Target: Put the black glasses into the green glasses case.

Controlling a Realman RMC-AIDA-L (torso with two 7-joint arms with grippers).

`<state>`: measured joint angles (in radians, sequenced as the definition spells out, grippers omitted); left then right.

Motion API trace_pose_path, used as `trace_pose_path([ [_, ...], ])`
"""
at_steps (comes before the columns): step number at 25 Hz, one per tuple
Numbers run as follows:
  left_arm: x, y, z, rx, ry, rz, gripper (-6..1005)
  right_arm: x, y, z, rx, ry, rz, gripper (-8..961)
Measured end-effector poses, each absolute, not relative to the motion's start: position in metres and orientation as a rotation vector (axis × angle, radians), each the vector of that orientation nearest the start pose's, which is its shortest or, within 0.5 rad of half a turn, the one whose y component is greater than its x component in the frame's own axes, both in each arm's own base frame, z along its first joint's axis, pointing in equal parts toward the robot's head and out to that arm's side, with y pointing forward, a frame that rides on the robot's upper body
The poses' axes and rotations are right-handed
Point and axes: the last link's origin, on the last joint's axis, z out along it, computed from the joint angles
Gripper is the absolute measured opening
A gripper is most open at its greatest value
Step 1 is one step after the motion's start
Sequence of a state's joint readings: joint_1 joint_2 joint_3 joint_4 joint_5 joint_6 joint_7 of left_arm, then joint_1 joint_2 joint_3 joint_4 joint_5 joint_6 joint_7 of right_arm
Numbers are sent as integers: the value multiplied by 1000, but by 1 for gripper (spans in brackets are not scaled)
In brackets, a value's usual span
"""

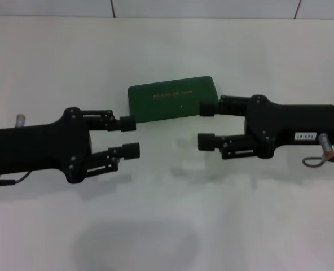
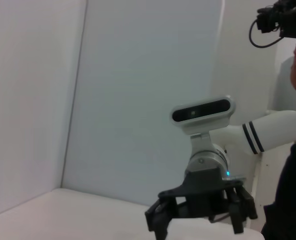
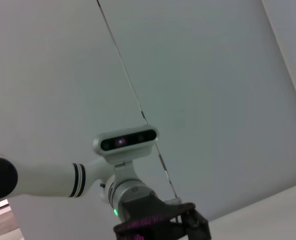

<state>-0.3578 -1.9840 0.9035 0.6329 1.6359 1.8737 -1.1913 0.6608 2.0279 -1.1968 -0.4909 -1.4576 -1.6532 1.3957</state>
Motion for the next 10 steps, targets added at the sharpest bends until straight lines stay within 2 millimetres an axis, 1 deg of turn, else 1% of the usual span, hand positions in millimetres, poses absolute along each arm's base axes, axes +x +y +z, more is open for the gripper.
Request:
trace_pose_path([
  [5,-266,267,36,-2788,-332,-1088,486,178,324,-32,-2997,495,1122,808],
  [10,-263,271,36,-2802,-316,-1081,486,178,323,-32,-2999,491,1125,808],
])
